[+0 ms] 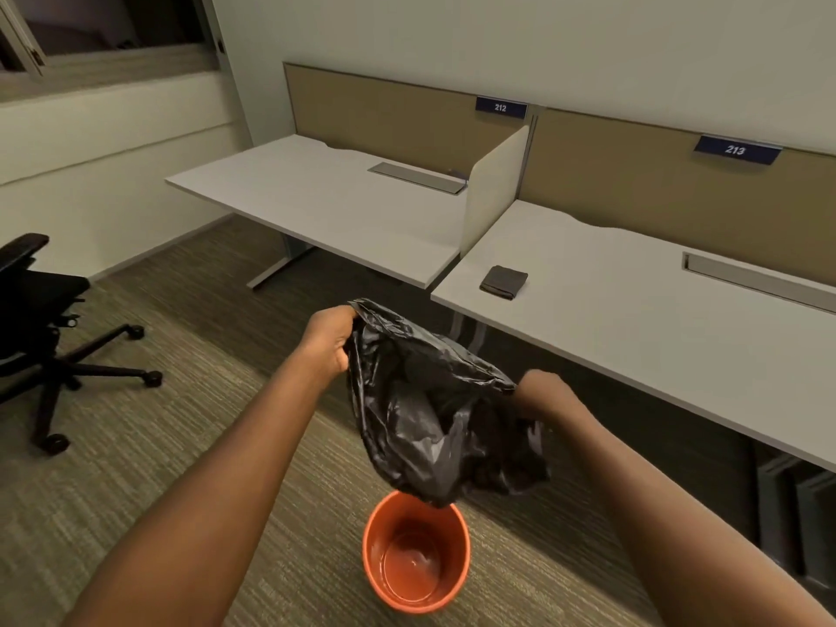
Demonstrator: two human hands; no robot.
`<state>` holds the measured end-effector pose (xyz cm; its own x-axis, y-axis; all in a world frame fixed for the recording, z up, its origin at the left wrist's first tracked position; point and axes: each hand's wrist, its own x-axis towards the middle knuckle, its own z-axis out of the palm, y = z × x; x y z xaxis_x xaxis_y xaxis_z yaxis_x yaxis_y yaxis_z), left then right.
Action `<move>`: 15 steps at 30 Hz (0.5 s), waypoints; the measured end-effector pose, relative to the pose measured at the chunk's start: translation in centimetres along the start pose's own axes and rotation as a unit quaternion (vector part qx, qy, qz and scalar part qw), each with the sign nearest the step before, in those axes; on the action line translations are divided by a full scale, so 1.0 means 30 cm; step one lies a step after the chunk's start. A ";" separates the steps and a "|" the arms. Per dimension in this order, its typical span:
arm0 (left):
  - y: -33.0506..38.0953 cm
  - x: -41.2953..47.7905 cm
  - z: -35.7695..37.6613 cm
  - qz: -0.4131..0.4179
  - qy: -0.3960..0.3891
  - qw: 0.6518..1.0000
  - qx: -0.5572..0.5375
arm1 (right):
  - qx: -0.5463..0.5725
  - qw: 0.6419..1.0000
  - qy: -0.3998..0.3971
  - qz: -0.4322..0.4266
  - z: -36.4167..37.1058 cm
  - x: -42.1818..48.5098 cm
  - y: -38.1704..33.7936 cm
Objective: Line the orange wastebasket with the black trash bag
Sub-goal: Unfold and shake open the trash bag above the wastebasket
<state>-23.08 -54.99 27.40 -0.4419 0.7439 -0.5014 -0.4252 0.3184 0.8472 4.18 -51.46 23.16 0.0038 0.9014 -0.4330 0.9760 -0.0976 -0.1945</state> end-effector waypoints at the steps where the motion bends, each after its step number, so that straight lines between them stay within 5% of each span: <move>1: -0.007 0.009 -0.009 0.028 0.023 0.996 0.084 | 0.034 0.999 -0.039 0.015 0.001 0.002 0.008; 3: -0.012 0.013 -0.026 0.084 0.050 0.955 0.281 | 0.203 0.973 -0.088 0.063 -0.011 0.029 0.021; 7: 0.098 0.008 0.002 0.118 0.010 0.879 0.462 | 0.545 0.827 -0.077 0.112 -0.125 0.057 -0.045; 11: 0.315 -0.059 0.081 0.336 0.155 0.887 0.276 | 0.690 0.719 0.076 -0.043 -0.387 -0.021 -0.187; 13: 0.363 -0.172 0.106 0.529 0.251 0.798 0.143 | 0.654 0.696 0.241 -0.172 -0.479 -0.132 -0.209; 15: 0.316 -0.282 0.107 0.678 0.225 0.694 0.093 | 0.546 0.662 0.390 -0.334 -0.450 -0.243 -0.182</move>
<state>-20.84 -56.39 40.24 -0.5560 0.1897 0.8092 0.7122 -0.3932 0.5815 1.75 -51.80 39.24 0.1779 0.7992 0.5741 0.0798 0.5698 -0.8179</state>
